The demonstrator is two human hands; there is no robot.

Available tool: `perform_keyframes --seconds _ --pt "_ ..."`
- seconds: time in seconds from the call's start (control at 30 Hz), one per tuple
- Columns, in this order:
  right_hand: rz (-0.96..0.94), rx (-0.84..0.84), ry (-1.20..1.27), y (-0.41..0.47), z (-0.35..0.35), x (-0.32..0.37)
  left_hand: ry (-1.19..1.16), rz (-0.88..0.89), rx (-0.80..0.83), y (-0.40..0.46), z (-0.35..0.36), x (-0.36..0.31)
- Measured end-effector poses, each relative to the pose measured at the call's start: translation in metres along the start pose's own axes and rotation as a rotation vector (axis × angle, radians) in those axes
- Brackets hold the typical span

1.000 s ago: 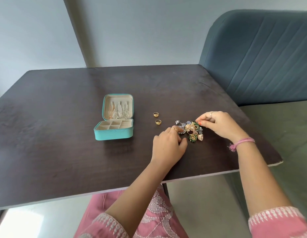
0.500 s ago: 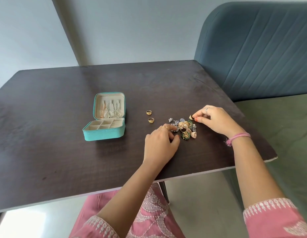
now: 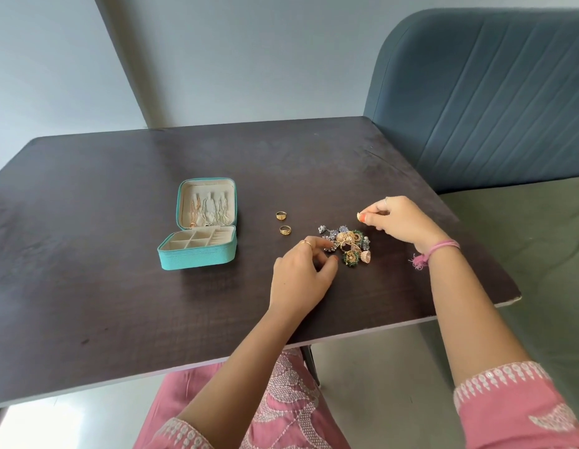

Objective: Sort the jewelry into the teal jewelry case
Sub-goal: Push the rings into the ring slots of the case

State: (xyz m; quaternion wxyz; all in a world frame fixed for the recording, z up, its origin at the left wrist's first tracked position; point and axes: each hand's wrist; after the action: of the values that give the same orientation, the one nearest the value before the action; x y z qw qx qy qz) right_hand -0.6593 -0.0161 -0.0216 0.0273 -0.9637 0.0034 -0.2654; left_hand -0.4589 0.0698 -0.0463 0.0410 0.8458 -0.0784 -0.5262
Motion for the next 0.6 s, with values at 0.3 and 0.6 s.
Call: perform_keyframes --seconds 0.3,0.6 --pt "0.086 0.182 0.479 -0.018 -0.005 0.017 0.072 0.073 0.11 -0.015 -0.007 0.006" --pt "-0.348 0.179 -0.309 -0.028 0.014 0.089 0.197 0.192 0.077 -0.026 -0.006 0.009"
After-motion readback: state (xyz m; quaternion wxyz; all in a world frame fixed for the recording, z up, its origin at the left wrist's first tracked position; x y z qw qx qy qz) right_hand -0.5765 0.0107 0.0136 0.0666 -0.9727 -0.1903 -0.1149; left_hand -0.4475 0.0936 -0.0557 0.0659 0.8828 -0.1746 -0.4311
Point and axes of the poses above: each hand's wrist, its own y-axis towards the middle knuckle, its own z-axis out of the palm, x = y × z, and after that the axes turned 11 degrees about -y, right-handed
